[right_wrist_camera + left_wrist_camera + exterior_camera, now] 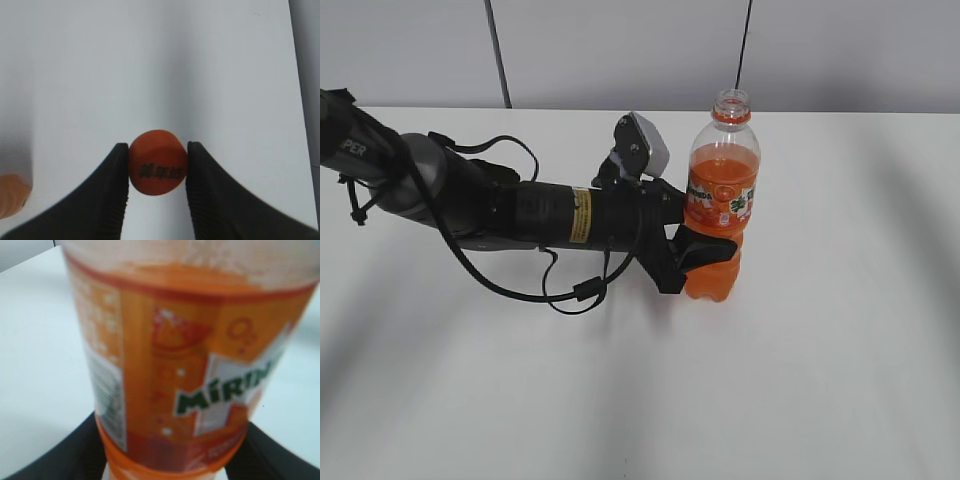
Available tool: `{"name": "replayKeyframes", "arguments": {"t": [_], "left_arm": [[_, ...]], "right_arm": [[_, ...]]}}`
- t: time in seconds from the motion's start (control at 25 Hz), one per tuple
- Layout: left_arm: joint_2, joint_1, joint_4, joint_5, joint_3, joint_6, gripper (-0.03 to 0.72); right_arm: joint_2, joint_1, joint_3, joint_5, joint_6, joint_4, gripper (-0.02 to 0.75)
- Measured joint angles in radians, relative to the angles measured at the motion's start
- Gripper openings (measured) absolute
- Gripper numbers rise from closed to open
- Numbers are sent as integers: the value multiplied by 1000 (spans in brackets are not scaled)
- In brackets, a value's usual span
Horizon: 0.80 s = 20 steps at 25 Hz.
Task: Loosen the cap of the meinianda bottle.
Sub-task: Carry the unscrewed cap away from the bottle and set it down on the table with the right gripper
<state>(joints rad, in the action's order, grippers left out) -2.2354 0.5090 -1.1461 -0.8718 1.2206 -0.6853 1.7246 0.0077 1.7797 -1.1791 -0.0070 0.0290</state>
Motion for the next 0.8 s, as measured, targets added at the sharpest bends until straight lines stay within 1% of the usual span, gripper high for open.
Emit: {"name": "replayKeyframes", "arguments": {"t": [0.16,0.32,0.64,0.8], "left_arm": [[0,0,0,0,0,0,409],[0,0,0,0,0,0,409],[0,0,0,0,0,0,409],[0,0,0,0,0,0,409]], "right_arm": [[87,-8,0,50,-26,-29,270],[184,-7,-1,99,-34,-29,270],[401,-7,-3,115,-68,-29,270],[490,-7,-7,166,-57,-29,270]]}}
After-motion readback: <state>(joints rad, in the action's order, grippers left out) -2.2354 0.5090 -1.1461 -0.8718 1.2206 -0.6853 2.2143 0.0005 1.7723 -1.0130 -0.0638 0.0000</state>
